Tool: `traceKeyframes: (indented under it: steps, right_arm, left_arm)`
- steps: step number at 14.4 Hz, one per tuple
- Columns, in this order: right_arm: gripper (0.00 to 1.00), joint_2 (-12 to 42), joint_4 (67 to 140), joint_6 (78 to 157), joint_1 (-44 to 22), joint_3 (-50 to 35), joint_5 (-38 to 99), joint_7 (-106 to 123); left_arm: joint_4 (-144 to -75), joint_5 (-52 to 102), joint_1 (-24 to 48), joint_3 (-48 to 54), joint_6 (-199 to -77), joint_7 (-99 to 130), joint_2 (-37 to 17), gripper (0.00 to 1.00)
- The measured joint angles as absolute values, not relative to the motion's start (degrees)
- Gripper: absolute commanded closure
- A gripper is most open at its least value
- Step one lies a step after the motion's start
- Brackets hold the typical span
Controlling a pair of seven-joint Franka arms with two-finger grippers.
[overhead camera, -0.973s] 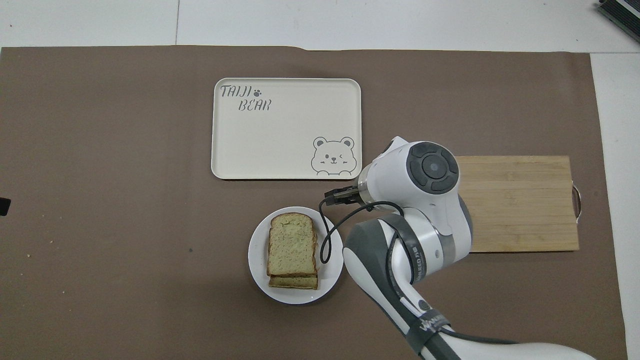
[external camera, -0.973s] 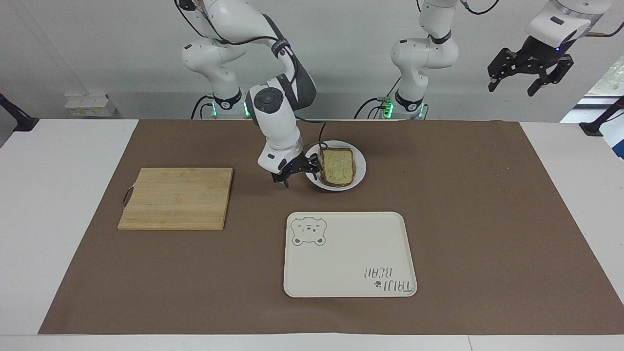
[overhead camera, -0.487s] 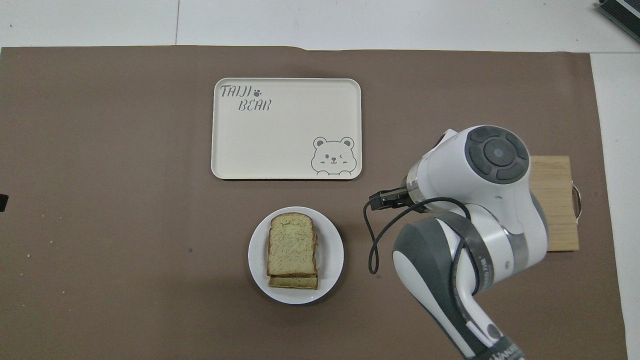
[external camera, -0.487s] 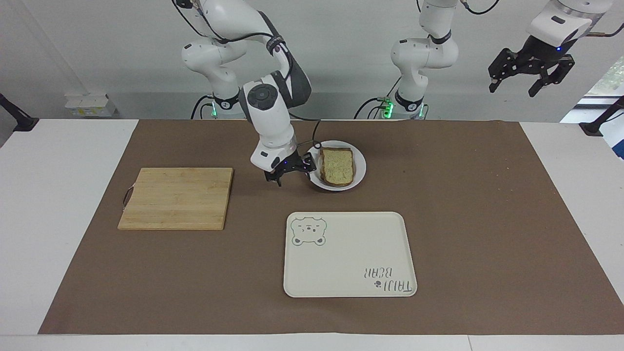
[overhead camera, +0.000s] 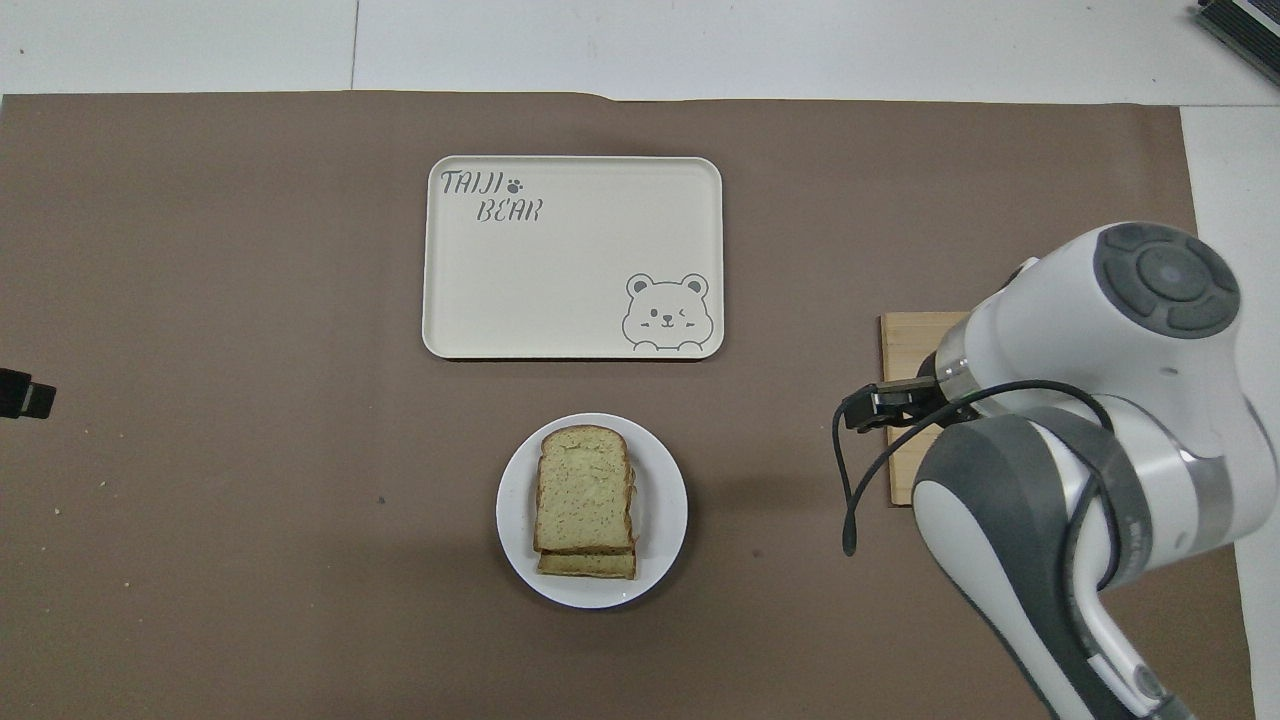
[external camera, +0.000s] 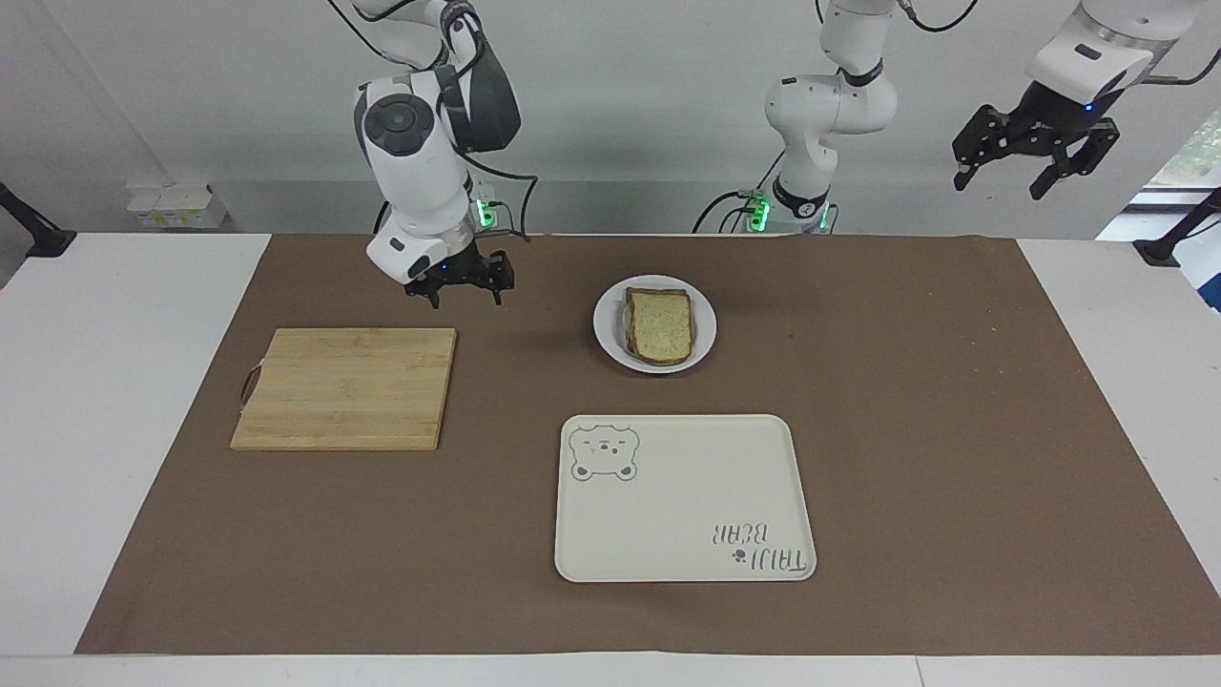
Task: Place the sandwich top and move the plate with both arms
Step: 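Withdraw the right gripper while the left gripper reaches toward the plate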
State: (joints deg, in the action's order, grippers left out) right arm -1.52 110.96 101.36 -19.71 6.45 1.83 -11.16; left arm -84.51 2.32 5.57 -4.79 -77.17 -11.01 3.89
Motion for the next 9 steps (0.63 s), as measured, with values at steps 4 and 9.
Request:
traceKeyframes:
  steps: [4,9]
  right_arm:
    - [0.00,-3.20,111.20,98.28,-14.00,6.43,1.37,-10.52]
    - [0.00,-3.96,111.56,98.10,-5.86,6.47,1.11,-2.70]
  left_arm:
    - [-94.25,9.95,5.20,-5.04,-83.67,-11.03,3.77,0.00]
    - [-110.00,22.70,2.43,-5.24,-93.63,-16.16,5.57,0.00]
